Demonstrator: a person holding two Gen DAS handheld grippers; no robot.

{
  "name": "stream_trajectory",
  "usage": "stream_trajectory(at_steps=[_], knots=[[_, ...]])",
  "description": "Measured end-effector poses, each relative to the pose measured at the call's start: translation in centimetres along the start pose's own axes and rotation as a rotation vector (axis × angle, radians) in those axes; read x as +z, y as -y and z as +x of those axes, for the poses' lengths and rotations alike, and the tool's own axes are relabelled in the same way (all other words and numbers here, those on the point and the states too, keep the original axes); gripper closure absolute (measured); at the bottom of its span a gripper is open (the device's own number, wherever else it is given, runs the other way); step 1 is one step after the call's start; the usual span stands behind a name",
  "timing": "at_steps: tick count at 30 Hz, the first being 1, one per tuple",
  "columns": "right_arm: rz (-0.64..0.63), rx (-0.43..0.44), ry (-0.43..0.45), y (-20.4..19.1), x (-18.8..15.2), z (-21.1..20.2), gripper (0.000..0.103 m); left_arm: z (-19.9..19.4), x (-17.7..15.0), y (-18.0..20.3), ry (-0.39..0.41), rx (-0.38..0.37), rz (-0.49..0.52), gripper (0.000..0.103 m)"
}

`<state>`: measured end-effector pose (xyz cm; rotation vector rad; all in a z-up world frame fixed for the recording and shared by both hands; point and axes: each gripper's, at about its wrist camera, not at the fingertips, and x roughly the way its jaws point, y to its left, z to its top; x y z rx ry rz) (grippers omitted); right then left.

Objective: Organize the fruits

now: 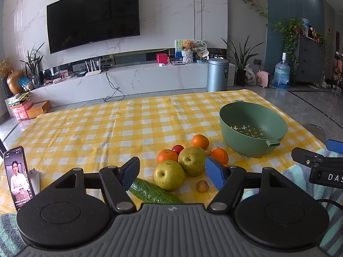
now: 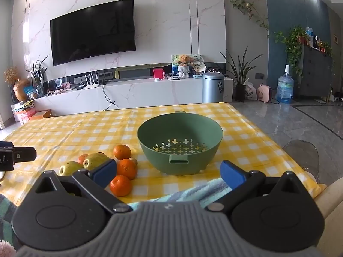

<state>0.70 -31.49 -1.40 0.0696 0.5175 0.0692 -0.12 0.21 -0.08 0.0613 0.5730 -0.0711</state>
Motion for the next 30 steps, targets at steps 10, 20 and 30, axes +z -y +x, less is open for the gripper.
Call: stream_trajectory(at_steps=[10, 20, 30], knots=[[0.018, -0.005, -0.014, 0.26, 0.06, 0.11, 0.004, -0.12, 0.19, 0.09, -0.003, 0.007, 0.0, 0.021], [0.021, -0.014, -0.022, 0.23, 0.1, 0.12, 0.004, -0.34, 0.57, 0.12, 0.002, 0.0, 0.0, 0.021], [0.022, -0.02, -0.03, 0.34, 0.13, 0.15, 0.004, -0.53, 0.73, 0.13, 0.003, 0.003, -0.001, 0.021]])
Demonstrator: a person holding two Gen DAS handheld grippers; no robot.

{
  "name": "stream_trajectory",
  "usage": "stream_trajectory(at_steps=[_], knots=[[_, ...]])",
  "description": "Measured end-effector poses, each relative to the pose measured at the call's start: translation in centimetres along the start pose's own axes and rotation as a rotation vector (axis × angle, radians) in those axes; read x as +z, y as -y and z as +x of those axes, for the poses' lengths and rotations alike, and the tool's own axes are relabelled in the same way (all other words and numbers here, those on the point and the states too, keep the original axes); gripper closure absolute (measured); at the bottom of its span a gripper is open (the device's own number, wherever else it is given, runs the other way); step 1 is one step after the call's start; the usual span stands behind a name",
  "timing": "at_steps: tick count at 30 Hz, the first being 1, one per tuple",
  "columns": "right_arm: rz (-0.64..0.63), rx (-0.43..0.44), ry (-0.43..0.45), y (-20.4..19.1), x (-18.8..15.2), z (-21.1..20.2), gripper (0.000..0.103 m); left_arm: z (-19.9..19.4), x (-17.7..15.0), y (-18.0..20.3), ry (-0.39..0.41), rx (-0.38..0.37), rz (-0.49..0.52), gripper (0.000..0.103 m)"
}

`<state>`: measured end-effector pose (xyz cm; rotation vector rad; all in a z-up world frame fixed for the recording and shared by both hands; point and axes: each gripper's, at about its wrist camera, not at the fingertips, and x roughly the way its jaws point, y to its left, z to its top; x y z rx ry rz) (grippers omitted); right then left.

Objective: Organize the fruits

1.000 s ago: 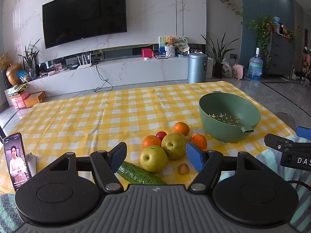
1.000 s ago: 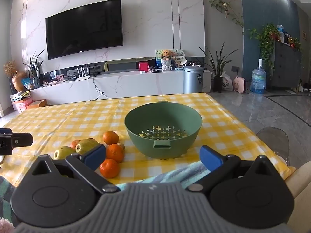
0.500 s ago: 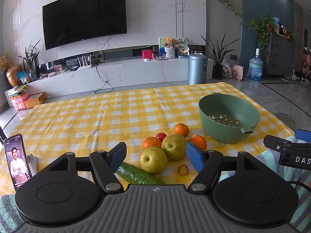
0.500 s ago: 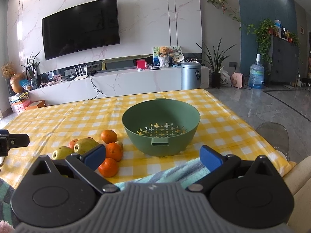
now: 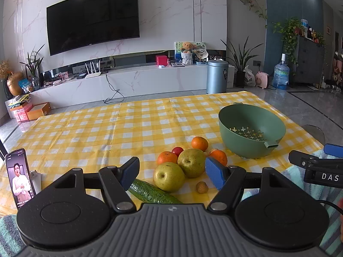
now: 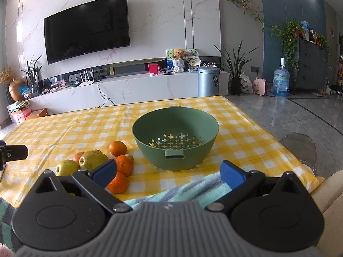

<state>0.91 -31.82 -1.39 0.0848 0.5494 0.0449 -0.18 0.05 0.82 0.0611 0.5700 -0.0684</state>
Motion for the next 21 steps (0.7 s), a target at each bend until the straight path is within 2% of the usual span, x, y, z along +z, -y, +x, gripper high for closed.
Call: stream_trajectory(at_steps=[21], knots=[[-0.009, -0.005, -0.009, -0.1, -0.07, 0.05, 0.004, -0.09, -0.41, 0.21, -0.01, -0.017, -0.006, 0.021]])
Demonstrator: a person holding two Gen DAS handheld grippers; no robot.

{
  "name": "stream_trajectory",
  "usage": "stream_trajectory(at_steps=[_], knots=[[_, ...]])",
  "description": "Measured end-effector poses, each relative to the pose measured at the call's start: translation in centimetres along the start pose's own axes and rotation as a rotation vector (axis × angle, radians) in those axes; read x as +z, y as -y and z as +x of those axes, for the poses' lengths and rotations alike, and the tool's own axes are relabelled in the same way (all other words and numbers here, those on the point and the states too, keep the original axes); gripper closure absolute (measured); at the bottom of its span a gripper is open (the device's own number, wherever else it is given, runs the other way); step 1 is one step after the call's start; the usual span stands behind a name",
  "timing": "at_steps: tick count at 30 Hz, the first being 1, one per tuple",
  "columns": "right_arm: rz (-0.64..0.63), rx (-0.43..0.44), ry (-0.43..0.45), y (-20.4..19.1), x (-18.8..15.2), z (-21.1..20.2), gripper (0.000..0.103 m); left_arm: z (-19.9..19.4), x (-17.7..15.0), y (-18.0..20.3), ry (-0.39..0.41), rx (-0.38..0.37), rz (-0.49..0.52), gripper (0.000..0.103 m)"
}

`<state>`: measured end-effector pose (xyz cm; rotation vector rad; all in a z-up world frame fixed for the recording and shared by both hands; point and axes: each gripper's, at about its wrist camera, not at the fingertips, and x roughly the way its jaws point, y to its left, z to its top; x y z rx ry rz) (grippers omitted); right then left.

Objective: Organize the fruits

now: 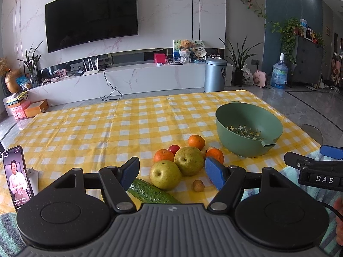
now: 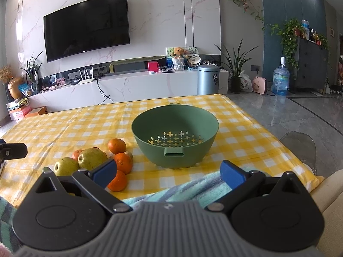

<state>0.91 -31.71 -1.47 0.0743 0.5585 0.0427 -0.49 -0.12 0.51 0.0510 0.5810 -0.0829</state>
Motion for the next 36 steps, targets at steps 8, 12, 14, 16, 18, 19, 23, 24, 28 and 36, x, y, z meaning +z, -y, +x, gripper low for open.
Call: stream_trajectory(at_steps=[8, 12, 14, 16, 18, 19, 23, 24, 28, 36], knots=[[0.003, -0.001, -0.007, 0.1, -0.1, 0.3, 0.004, 0.3, -0.1, 0.0, -0.009, -0.003, 0.001, 0.021], [0.004, 0.0, -0.011, 0.1, -0.1, 0.5, 0.004, 0.4, -0.1, 0.0, -0.012, -0.004, 0.002, 0.021], [0.002, -0.001, -0.012, 0.1, -0.1, 0.5, 0.004, 0.5, -0.2, 0.1, -0.014, -0.003, 0.002, 0.021], [0.0, -0.001, -0.016, 0.1, 0.0, 0.6, 0.004, 0.6, -0.2, 0.2, -0.016, -0.003, 0.0, 0.021], [-0.001, -0.002, -0.018, 0.0, -0.1, 0.6, 0.004, 0.8, -0.2, 0.2, -0.024, -0.003, -0.003, 0.021], [-0.002, -0.001, -0.019, 0.0, 0.0, 0.6, 0.004, 0.9, -0.2, 0.1, -0.029, -0.005, -0.004, 0.021], [-0.006, 0.029, -0.022, 0.0, 0.1, 0.7, 0.004, 1.2, 0.0, -0.6, -0.045, -0.031, -0.025, 0.021], [-0.012, 0.037, -0.032, -0.2, 0.2, 0.8, 0.004, 1.4, 0.2, -0.9, -0.052, -0.039, -0.03, 0.021], [-0.025, 0.106, -0.059, -0.6, 0.7, 1.5, 0.004, 2.2, 0.8, -1.9, -0.084, -0.074, -0.047, 0.023], [-0.138, 0.225, -0.107, -3.7, 1.9, 4.9, 0.019, 6.6, 1.3, -2.7, -0.255, -0.186, 0.012, 0.034]])
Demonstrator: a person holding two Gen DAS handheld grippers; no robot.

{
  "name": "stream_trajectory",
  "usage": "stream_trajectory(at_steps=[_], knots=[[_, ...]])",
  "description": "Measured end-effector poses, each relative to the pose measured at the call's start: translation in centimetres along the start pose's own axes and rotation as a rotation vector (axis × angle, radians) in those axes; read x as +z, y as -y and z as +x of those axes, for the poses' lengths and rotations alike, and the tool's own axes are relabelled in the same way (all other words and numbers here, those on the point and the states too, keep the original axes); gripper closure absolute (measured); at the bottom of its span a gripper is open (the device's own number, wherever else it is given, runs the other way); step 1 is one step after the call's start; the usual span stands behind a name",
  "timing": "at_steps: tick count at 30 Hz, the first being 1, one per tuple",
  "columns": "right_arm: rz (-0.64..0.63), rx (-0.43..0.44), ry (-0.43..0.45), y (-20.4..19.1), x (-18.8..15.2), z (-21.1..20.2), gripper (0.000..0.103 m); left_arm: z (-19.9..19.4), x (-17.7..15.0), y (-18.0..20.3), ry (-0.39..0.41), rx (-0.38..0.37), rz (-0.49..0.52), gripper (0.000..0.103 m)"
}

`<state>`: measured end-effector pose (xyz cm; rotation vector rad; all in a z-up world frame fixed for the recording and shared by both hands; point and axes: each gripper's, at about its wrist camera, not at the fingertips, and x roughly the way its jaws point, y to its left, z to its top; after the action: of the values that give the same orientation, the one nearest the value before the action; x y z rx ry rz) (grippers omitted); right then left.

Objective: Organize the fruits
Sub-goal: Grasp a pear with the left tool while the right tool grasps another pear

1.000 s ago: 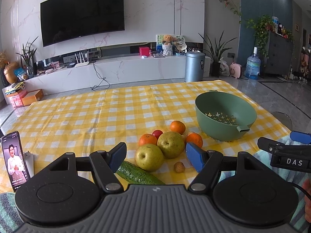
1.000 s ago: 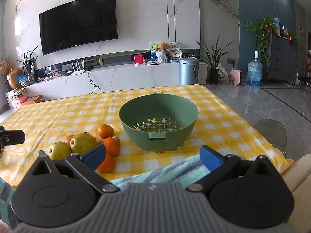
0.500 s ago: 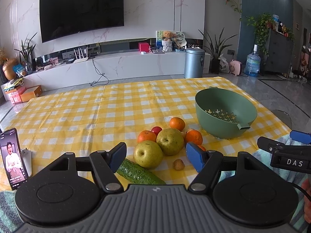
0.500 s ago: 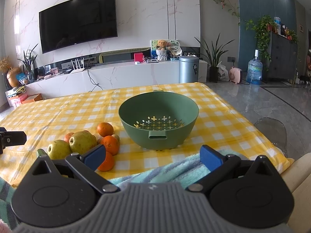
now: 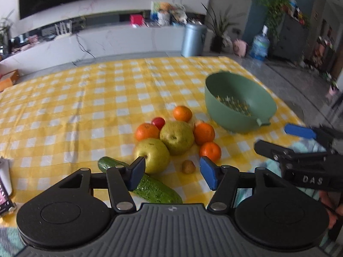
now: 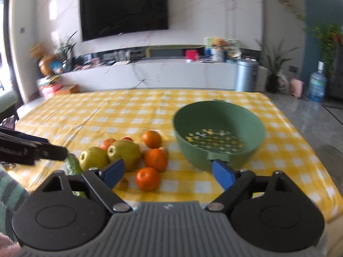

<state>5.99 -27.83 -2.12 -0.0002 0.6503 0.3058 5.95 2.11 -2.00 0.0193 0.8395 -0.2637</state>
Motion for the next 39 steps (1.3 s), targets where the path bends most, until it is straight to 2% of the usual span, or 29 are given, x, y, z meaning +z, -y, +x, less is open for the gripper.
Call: stream_trajectory(at_steps=[4, 9, 11, 15, 18, 28, 34, 38, 39], knots=[[0.013, 0.057, -0.078, -0.4, 1.3, 3.3, 0.036, 2.1, 0.6, 0.0, -0.06, 0.036, 0.091, 0.034], [-0.022, 0.12, -0.136, -1.7, 2.3, 7.5, 0.037, 4.4, 1.2, -0.4, -0.107, 0.047, 0.158, 0.033], [-0.037, 0.144, -0.164, -2.2, 2.4, 9.0, 0.037, 5.1, 1.1, -0.7, -0.109, 0.041, 0.18, 0.029], [0.023, 0.199, -0.194, -2.1, 2.6, 11.3, 0.037, 6.5, 1.1, -1.5, -0.109, -0.002, 0.2, 0.028], [0.058, 0.231, -0.198, -2.0, 2.5, 12.4, 0.037, 7.2, 1.0, -1.7, -0.099, -0.003, 0.214, 0.025], [0.105, 0.284, -0.203, -2.4, 2.5, 15.0, 0.033, 9.5, 0.7, -2.5, -0.113, -0.02, 0.183, 0.022], [0.161, 0.306, -0.221, -2.1, 2.2, 16.2, 0.032, 10.3, 0.7, -3.2, -0.105, -0.032, 0.151, 0.024], [0.15, 0.306, -0.21, -2.3, 2.1, 16.2, 0.032, 10.4, 0.7, -3.6, -0.096, -0.053, 0.125, 0.028], [0.147, 0.302, -0.207, -2.2, 2.0, 16.2, 0.034, 10.4, 0.7, -3.7, -0.094, -0.057, 0.121, 0.028]])
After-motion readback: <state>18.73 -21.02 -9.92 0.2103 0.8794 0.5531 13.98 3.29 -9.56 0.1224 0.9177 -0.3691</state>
